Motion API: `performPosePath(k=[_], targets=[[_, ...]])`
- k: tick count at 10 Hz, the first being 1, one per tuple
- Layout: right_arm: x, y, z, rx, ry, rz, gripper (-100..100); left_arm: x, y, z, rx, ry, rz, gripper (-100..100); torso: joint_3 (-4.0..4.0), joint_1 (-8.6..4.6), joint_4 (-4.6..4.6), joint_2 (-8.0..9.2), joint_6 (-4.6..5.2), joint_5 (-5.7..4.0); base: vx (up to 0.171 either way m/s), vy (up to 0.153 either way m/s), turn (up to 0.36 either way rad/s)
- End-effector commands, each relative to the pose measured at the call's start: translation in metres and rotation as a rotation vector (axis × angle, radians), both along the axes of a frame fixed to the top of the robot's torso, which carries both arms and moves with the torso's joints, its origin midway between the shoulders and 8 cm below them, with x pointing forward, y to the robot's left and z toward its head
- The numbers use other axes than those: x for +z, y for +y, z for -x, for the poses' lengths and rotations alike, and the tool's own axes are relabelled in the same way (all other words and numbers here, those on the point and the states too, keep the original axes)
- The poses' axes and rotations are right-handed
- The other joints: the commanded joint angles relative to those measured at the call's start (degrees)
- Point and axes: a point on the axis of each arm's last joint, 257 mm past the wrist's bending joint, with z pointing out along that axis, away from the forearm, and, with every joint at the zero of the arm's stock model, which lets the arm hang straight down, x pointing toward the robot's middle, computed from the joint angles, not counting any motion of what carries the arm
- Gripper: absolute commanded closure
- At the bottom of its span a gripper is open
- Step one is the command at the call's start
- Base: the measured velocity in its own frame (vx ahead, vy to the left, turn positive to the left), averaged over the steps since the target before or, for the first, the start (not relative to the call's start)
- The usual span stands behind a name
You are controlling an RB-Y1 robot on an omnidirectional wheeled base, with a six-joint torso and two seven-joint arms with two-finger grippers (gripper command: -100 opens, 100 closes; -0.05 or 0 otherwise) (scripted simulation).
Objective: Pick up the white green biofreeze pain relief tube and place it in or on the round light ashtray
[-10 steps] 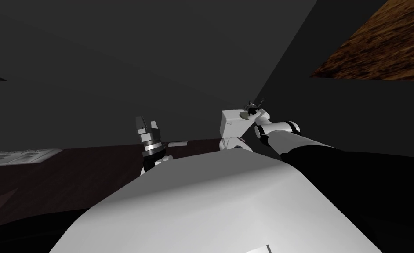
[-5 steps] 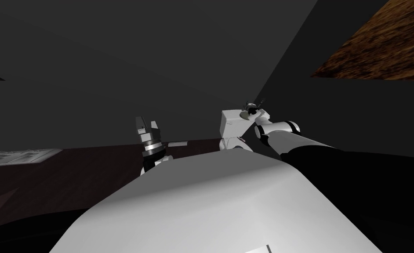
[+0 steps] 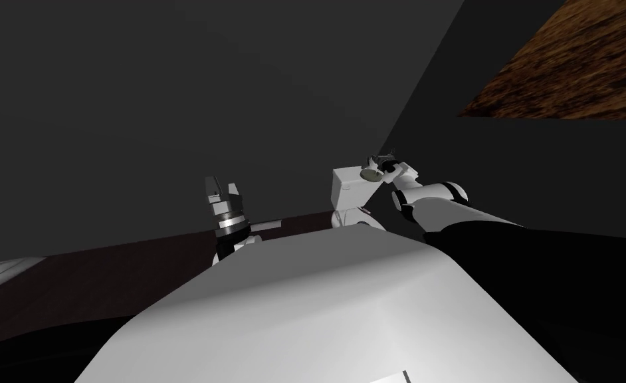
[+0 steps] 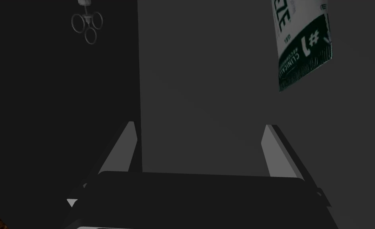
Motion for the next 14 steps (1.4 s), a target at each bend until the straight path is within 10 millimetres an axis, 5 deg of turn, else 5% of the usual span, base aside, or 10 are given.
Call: performPosePath(k=[1, 7, 14], targets=[[0.002, 0.001, 0.000, 0.007, -0.010, -0.012, -100, 0.000, 0.000, 0.000, 0.000, 0.000, 0.000, 0, 0.00, 0.00, 0.00, 0.00, 0.00, 0.00, 0.064, 0.046, 0.022], [0.045, 0.001, 0.010, 0.138, -0.049, 0.046, -100, 0.000, 0.000, 0.000, 0.000, 0.000, 0.000, 0, 0.01, -0.07, 0.00, 0.01, 0.00, -0.02, 0.125, 0.091, -0.188], [0.062, 0.010, 0.019, 0.237, -0.052, 0.023, -100, 0.000, 0.000, 0.000, 0.000, 0.000, 0.000, 0, 0.05, -0.13, 0.02, 0.07, 0.05, -0.03, 0.097, 0.093, -0.152]])
